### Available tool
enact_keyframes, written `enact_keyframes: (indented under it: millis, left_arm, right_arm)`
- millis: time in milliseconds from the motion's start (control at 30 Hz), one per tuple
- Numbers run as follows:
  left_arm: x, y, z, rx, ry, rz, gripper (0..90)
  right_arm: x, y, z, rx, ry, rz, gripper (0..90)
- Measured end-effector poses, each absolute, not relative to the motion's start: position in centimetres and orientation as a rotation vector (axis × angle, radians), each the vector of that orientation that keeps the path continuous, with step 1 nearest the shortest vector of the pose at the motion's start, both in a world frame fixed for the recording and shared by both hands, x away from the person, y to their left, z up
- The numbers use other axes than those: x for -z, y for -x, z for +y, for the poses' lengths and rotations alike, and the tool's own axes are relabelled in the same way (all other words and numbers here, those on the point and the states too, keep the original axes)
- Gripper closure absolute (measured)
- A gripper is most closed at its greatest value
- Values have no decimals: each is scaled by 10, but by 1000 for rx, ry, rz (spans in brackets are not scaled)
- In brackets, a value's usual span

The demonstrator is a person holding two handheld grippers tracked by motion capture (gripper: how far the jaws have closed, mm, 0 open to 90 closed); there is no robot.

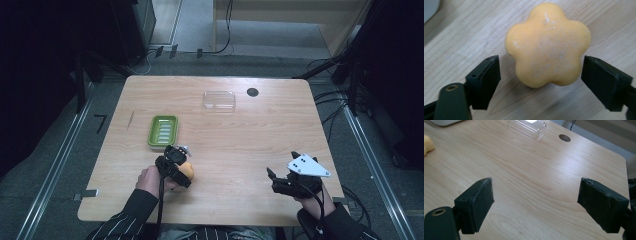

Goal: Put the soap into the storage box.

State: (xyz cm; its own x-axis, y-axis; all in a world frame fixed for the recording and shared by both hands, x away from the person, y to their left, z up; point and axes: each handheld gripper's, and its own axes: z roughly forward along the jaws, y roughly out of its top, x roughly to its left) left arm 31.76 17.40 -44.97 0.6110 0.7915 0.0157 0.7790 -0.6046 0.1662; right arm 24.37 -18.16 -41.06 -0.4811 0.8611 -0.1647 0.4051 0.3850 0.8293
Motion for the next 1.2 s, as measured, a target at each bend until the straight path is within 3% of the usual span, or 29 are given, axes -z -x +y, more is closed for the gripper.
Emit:
enact_keyframes:
  millis: [233, 400, 800, 1200]
  left_arm:
    - [449, -318, 180, -126, -2674, 1321, 215]
    - [449, -316, 180, -114, -2684, 1323, 298]
    - [451, -319, 177, -118, -2699, 1282, 288]
    - [454, -323, 167, -135, -2780, 1226, 363]
  right_arm:
    - [410, -243, -182, -994, -1086, 2048, 137]
    - [410, -244, -182, -994, -1083, 2053, 137]
    - [411, -244, -181, -994, -1080, 2057, 137]
    - [411, -244, -181, -991, -1075, 2060, 137]
